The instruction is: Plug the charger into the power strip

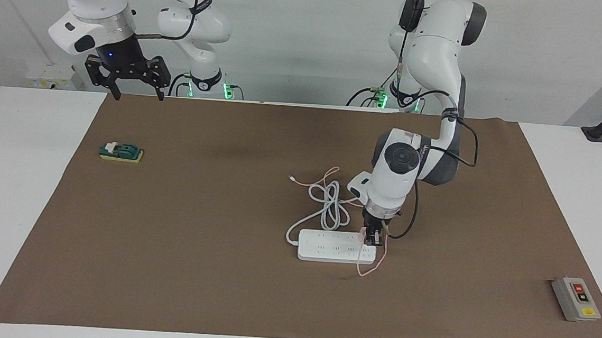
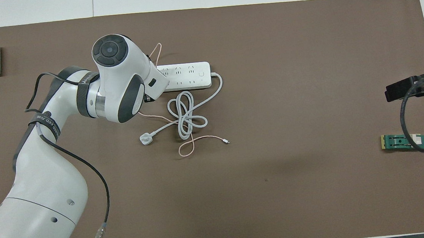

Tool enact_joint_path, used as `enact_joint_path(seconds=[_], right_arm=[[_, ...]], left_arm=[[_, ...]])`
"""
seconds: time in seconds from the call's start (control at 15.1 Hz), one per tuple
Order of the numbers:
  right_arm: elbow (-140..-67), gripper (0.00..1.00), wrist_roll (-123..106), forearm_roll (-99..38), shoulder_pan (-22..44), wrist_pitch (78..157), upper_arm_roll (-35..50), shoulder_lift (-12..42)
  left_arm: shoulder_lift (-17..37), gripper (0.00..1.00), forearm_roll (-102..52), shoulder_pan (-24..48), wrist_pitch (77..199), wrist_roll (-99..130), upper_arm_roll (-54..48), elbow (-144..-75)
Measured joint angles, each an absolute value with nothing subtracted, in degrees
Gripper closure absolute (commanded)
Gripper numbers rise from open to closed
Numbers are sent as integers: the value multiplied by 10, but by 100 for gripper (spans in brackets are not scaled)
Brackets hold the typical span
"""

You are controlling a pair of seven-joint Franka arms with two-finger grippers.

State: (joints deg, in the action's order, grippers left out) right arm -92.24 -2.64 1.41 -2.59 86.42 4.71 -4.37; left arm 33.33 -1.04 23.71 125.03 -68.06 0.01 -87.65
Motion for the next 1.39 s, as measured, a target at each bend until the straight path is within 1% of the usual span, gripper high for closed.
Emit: enact_joint_path(seconds=[0.2, 0.66, 0.86, 1.06, 1.19, 1.39], right_arm=[[-922, 0, -26, 14, -26, 864, 47, -44], [-922, 0, -26, 14, -26, 864, 47, -44], [-922, 0, -26, 14, -26, 864, 47, -44], [-922, 0, -26, 14, -26, 864, 47, -44], [-922, 0, -26, 14, -26, 864, 47, -44], [-922, 0, -26, 14, -26, 864, 47, -44]], left_arm=[[317, 0, -13, 229, 1209, -679, 4, -841], [213, 0, -25, 187, 1109, -647, 7, -834], [168, 0, -26, 170, 1052, -561, 8, -834], [129, 0, -26, 135, 1012, -473, 10, -835], [113, 0, -26, 116, 1000, -359, 13, -835], [100, 0, -26, 109, 986, -198, 15, -836]])
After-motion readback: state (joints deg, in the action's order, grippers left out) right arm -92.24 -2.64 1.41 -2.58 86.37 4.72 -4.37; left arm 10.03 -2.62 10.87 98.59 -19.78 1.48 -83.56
